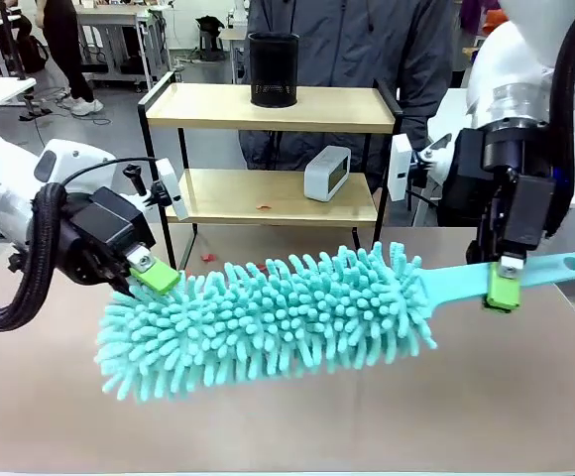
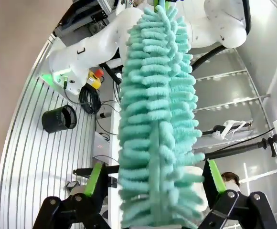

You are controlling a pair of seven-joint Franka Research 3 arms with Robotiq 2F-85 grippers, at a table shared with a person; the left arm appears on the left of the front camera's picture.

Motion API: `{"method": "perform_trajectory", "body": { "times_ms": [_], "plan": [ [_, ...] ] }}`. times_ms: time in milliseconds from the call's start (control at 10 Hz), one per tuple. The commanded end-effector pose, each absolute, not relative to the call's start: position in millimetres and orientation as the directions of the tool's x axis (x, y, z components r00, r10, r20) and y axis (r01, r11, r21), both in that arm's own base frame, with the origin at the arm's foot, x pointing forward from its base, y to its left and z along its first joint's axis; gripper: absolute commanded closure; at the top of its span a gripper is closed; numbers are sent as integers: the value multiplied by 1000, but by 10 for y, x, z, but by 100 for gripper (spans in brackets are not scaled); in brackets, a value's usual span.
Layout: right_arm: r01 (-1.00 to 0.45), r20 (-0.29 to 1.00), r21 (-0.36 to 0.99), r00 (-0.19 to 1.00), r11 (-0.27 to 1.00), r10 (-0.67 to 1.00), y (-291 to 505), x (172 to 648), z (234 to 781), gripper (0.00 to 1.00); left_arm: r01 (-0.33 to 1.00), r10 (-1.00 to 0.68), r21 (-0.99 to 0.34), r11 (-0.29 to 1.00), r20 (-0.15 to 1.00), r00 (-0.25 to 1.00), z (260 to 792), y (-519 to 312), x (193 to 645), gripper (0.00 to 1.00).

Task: Clean the shelf.
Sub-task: Hand the Duster back to the human.

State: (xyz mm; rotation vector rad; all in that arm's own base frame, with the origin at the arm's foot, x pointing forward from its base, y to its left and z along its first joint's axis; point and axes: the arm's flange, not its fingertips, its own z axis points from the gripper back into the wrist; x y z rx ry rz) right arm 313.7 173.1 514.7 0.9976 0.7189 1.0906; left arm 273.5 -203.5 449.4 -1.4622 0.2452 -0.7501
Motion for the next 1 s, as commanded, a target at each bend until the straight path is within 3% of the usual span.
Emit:
{"method": "perform_trajectory", "body": {
  "times_ms": [0, 500, 600, 700, 800, 900],
  "plan": [
    [-390, 49, 917, 325, 86, 944, 1762, 3204, 5155, 88, 289, -584, -955, -62, 269, 766, 4532, -2105, 2597, 0],
    [-383, 47, 920, 317, 82, 947, 1762, 3188, 5142, 88, 312, -636, -949, -51, 272, 722, 4505, -2156, 2516, 0],
    [-383, 49, 920, 317, 81, 947, 1762, 3186, 5137, 88, 286, -652, -956, -56, 252, 715, 4507, -2147, 2485, 60],
    [-382, 51, 921, 316, 78, 947, 1764, 3183, 5132, 88, 290, -658, -955, -54, 253, 710, 4501, -2147, 2473, 60],
    [-381, 48, 921, 317, 80, 947, 1767, 3181, 5129, 88, 294, -661, -954, -52, 254, 706, 4492, -2144, 2461, 100],
    [-382, 46, 921, 316, 82, 948, 1772, 3175, 5128, 88, 301, -665, -952, -51, 257, 701, 4484, -2138, 2444, 66]
  ]
}}
